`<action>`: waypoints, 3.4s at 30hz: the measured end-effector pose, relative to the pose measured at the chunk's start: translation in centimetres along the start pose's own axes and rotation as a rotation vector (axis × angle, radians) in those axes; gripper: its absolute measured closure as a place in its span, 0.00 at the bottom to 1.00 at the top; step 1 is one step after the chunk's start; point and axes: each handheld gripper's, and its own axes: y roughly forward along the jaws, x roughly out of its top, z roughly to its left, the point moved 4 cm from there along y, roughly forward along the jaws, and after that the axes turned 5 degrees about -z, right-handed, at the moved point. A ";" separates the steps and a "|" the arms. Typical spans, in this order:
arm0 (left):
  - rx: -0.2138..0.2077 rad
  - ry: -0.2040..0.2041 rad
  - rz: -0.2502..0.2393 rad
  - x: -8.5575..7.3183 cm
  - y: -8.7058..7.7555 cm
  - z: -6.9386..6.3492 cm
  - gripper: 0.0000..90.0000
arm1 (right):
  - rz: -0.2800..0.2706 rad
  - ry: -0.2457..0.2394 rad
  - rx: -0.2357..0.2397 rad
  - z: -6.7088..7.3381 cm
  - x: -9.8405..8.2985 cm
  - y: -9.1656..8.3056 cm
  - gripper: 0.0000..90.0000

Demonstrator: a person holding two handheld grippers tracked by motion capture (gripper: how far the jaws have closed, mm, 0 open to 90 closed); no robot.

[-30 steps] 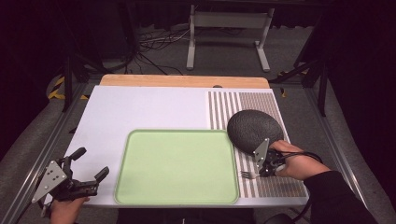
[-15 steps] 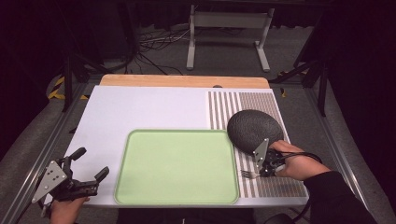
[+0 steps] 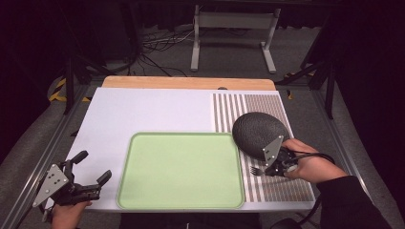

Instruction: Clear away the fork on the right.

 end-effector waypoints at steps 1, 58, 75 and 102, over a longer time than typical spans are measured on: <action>0.000 0.001 -0.001 0.0 0.0 0.0 0.00 | -0.013 -0.005 -0.010 0.0 0.2 -0.2 0.96; -0.008 0.003 -0.004 0.0 0.0 0.0 0.00 | -0.212 0.343 -0.135 -0.8 12.6 -2.0 0.96; -0.010 0.001 -0.002 0.0 -0.1 0.0 0.00 | -0.253 0.613 -0.139 -1.2 13.9 -1.0 0.96; -0.014 -0.002 -0.006 0.1 -0.1 0.0 0.00 | -0.226 0.943 -0.133 -2.5 14.0 1.4 0.96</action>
